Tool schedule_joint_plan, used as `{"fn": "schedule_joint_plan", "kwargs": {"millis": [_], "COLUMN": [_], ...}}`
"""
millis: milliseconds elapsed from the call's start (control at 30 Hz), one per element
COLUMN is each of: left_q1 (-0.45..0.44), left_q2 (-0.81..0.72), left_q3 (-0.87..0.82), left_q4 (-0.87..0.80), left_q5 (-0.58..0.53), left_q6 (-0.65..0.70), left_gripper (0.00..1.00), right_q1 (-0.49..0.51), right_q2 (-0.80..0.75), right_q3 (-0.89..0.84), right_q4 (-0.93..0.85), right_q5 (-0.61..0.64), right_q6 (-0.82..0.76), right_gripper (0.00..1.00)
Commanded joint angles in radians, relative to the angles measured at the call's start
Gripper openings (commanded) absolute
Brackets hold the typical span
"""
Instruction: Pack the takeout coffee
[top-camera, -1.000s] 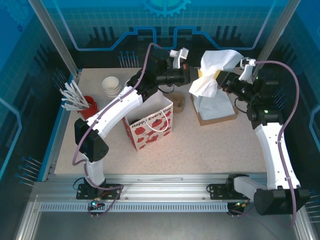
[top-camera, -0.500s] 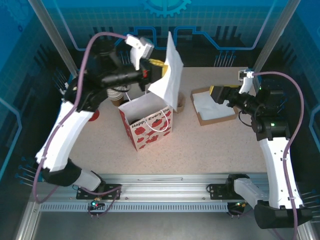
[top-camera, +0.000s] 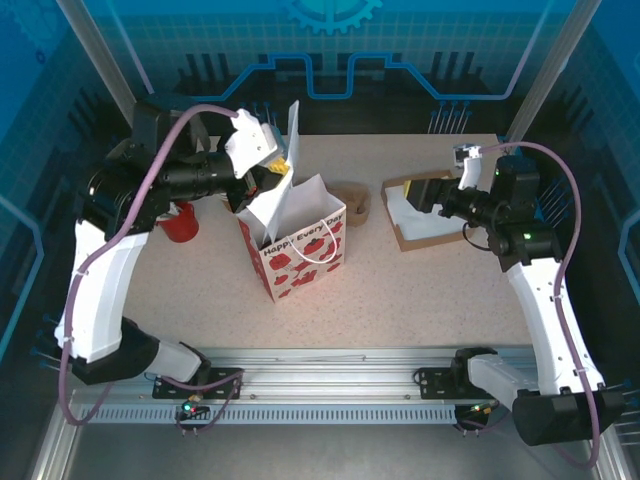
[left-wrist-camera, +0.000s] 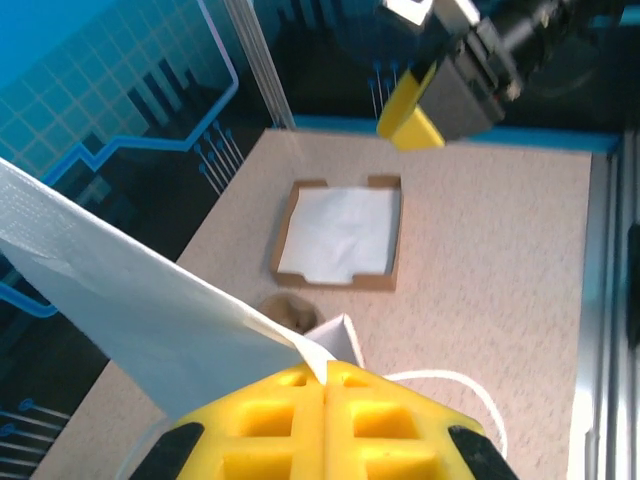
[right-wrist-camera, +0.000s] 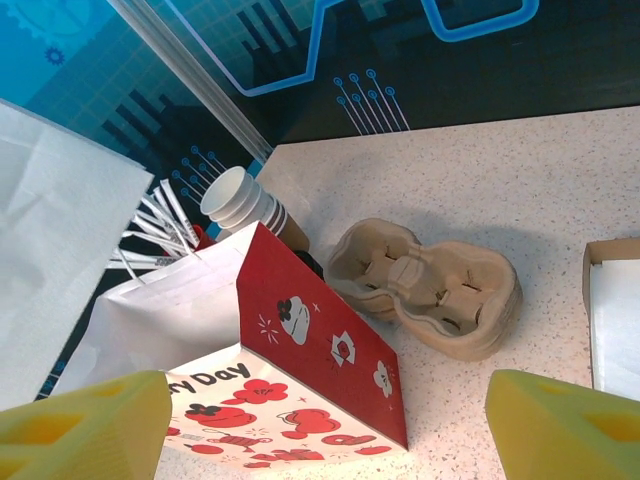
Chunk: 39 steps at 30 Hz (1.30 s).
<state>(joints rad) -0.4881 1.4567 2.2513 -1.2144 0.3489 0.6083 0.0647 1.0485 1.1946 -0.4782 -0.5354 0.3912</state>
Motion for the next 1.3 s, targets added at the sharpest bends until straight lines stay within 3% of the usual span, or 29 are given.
{"fn": "schedule_joint_plan", "kwargs": {"millis": [0,200,833,1267], "left_q1": [0.009,0.01,0.026,0.056], "left_q2": [0.031,0.048,0.121,0.169], "left_q3": [0.045,0.059,0.082,0.094], "left_q4": [-0.128,-0.157,-0.13,-0.104], "left_q5": [-0.019,-0.027,-0.319,-0.34], "left_q6": [0.146,0.201,0.216,0.261], "left_gripper": [0.0,0.0,0.0,0.0], "right_q1": [0.017,0.022,0.049,0.059], "right_q2": [0.003,0.012,0.036,0.039], "right_q3": [-0.006,-0.007,-0.024,-0.024], "right_q4": [0.021,0.021,0.036,0.037], "right_q5": [-0.013,-0.011,0.008,0.017], "right_q6": [-0.018,-0.022,-0.02,-0.017], "right_gripper": [0.83,0.82,0.81,0.81]}}
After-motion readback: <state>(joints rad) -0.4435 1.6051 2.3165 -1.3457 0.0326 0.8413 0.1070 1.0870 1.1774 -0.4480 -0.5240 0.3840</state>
